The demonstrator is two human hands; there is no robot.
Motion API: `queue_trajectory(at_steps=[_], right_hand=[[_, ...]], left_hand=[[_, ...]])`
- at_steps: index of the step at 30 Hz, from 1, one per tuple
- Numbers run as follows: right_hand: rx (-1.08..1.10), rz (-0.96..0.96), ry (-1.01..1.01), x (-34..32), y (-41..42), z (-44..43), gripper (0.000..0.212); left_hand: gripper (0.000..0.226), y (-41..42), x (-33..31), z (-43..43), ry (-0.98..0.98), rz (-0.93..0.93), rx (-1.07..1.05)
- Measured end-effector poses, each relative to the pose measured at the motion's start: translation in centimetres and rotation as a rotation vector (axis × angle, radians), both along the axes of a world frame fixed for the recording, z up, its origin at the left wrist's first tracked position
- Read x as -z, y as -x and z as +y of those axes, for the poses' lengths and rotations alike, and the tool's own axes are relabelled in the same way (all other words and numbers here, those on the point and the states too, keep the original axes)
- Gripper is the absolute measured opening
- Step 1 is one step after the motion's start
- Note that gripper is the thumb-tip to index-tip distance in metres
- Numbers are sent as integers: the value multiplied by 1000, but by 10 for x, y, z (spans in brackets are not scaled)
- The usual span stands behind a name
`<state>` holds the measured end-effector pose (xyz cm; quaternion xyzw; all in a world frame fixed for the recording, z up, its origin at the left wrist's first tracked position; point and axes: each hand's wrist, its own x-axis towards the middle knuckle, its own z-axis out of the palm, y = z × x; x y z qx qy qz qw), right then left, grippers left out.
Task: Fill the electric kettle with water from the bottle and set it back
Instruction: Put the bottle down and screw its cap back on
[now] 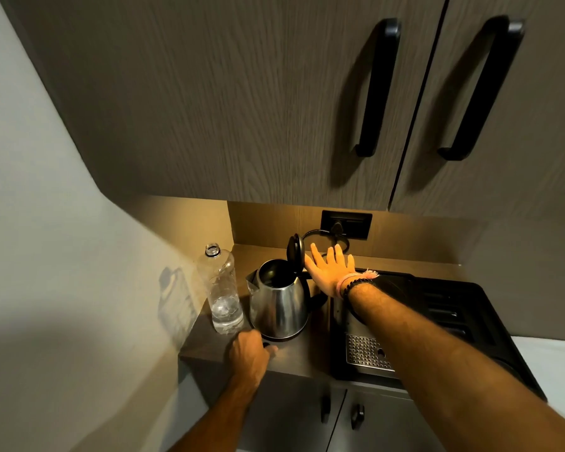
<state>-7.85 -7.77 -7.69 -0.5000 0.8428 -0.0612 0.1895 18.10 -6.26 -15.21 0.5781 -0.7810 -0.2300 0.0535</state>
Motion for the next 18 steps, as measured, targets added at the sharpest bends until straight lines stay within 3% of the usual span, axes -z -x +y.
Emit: queue_trajectory(at_steps=[9, 14, 18], right_hand=[[-6, -5, 0, -13, -6, 6, 112], [-75, 31, -17, -20, -12, 11, 111], [-73, 35, -13, -24, -13, 14, 111]], left_hand=[[22, -6, -8, 5, 162, 14, 3], [25, -24, -75, -10, 520, 337, 57], [29, -32, -150, -32, 795, 558, -37]])
